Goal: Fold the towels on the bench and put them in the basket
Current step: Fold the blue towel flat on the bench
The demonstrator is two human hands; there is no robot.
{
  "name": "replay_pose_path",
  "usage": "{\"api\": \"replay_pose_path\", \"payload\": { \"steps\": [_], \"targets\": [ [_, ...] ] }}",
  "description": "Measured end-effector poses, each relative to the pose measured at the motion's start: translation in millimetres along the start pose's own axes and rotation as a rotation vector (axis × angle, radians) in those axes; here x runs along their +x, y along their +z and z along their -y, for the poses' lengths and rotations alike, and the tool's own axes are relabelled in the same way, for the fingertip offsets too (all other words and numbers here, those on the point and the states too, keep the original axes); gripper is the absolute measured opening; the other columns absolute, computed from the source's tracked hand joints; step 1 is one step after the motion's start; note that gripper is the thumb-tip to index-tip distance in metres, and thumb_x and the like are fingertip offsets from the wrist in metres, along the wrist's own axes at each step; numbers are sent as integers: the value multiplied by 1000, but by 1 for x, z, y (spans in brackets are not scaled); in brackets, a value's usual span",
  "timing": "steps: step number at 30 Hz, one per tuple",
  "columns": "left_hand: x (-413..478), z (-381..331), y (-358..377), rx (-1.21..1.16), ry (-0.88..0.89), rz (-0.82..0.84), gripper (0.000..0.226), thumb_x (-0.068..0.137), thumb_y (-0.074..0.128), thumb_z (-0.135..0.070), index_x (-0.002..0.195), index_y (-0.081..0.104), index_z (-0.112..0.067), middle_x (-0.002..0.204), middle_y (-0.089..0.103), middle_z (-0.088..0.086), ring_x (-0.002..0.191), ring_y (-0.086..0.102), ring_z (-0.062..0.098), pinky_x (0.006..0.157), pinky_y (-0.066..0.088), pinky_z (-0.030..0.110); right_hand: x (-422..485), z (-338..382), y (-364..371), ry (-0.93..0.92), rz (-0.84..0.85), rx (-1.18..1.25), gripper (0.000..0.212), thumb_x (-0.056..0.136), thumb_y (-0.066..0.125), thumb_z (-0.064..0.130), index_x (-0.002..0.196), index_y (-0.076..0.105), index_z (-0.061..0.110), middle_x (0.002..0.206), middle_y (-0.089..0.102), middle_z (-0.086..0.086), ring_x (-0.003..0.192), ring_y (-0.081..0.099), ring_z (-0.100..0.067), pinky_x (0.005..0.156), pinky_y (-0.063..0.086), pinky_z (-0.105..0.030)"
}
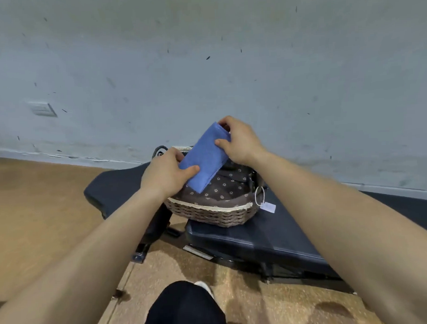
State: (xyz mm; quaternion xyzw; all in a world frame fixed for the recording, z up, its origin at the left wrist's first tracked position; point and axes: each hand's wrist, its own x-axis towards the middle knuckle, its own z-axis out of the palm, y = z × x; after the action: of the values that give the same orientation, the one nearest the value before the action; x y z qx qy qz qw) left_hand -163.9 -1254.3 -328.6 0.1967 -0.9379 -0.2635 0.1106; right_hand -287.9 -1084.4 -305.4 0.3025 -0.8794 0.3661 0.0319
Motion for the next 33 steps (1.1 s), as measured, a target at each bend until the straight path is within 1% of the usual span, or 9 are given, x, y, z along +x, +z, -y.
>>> {"api": "replay_pose_path", "payload": {
  "steps": [6, 11, 13, 16, 20, 23, 29, 31, 33],
  "targets": [
    [34, 21, 11, 401, 35, 143, 42, 85, 62, -57, 101, 54, -19, 95, 61, 0, 87, 59, 24, 65, 45, 35, 38, -5, 54, -9, 110, -85, 41, 88, 67, 16, 128, 59, 19, 121, 65, -5, 107, 60, -24, 91, 51, -39],
    [45, 24, 12, 465, 14, 288, 40, 83, 64, -58, 75, 49, -22, 79, 57, -4, 77, 57, 21, 57, 38, 31, 50, -16, 85, -5, 203, -144, 42, 91, 64, 15, 133, 61, 18, 127, 66, -5, 116, 59, -26, 93, 48, -32],
    [47, 26, 15, 503, 15, 312, 41, 82, 65, -59, 78, 49, -21, 78, 55, -5, 78, 58, 20, 58, 38, 30, 52, -18, 98, -12, 247, -173, 42, 92, 63, 14, 134, 60, 14, 130, 65, -7, 120, 57, -28, 94, 45, -30],
    [45, 28, 18, 601, 67, 237, 39, 82, 66, -55, 91, 53, -20, 83, 55, -3, 79, 56, 22, 60, 37, 31, 55, -19, 114, 4, 271, -205, 36, 93, 62, 14, 129, 62, 12, 123, 67, -10, 114, 59, -31, 92, 49, -36],
    [48, 35, 18, 517, 139, 153, 25, 85, 67, -32, 108, 63, -24, 108, 63, 1, 96, 62, 26, 68, 43, 33, 60, -17, 131, 18, 290, -259, 27, 91, 62, 15, 118, 64, 14, 117, 67, -9, 107, 60, -32, 86, 49, -35],
    [51, 41, 16, 391, 164, 223, 15, 90, 56, -28, 94, 70, -30, 99, 68, -1, 93, 64, 27, 70, 46, 32, 59, -15, 138, 51, 291, -349, 8, 90, 61, 19, 96, 56, 19, 111, 66, -10, 104, 60, -34, 78, 48, -37],
    [54, 40, 14, 645, 160, 316, 11, 87, 49, -19, 80, 57, -21, 82, 54, 2, 81, 53, 27, 66, 40, 34, 46, -15, 130, -57, 103, -451, 39, 83, 73, 36, 114, 57, 18, 117, 56, -8, 105, 58, -32, 78, 49, -40],
    [60, 36, 11, 657, 136, 384, 16, 88, 55, -25, 73, 53, -20, 79, 54, 1, 80, 54, 26, 66, 42, 33, 45, -18, 122, -106, 164, -339, 36, 80, 76, 40, 109, 62, 23, 111, 57, -4, 101, 59, -28, 77, 47, -36],
    [64, 31, 8, 637, 130, 452, 32, 88, 63, -42, 66, 52, -20, 70, 54, -2, 77, 56, 24, 67, 44, 33, 44, -24, 116, -145, 332, -332, 41, 84, 73, 43, 120, 66, 26, 119, 57, -4, 108, 58, -26, 81, 43, -32]
  ]
}}
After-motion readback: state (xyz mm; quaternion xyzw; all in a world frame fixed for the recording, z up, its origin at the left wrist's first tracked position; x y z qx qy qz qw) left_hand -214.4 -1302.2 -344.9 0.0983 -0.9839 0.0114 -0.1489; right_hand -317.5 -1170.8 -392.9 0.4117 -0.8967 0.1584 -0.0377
